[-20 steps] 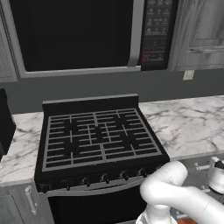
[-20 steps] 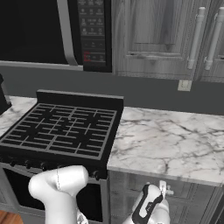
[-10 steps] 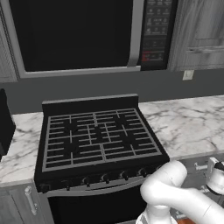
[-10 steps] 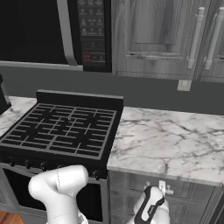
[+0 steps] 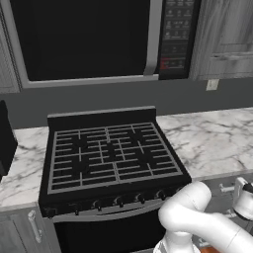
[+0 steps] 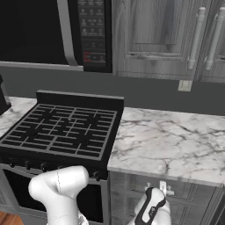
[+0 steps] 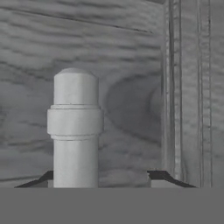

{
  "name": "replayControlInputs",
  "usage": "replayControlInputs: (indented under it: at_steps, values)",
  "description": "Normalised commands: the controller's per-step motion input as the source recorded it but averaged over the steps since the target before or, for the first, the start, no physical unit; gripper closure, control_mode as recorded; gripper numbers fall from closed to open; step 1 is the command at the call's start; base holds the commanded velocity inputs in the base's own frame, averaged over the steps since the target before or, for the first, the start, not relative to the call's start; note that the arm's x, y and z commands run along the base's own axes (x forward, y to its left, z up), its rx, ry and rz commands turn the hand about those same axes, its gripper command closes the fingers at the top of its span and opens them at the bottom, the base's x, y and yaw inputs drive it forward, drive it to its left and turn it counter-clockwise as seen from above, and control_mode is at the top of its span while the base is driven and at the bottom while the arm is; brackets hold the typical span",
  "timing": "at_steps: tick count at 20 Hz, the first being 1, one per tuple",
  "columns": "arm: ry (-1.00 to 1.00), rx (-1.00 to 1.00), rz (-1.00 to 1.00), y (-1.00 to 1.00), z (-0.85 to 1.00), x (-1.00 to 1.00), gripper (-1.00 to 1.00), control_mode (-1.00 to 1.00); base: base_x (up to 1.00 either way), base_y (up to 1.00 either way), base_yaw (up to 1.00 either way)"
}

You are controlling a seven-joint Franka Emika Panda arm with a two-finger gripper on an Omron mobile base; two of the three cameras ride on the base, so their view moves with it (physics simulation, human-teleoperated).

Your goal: Take the tongs from the drawer on the right and place them on the dining counter next to the tray containing the hot dog.

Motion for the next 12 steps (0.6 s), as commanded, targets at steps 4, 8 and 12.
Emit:
replayControlInputs:
  at_steps: [4,8,12]
  values:
    - [0.00,0.00,0.00,0.00,0.00,0.00,1.00,-1.00,0.00,0.00,0.00]
    - [0.00,0.00,0.00,0.00,0.00,-0.06,1.00,-1.00,0.00,0.00,0.00]
    - [-0.04,0.00,0.00,0.00,-0.04,-0.44,1.00,-1.00,0.00,0.00,0.00]
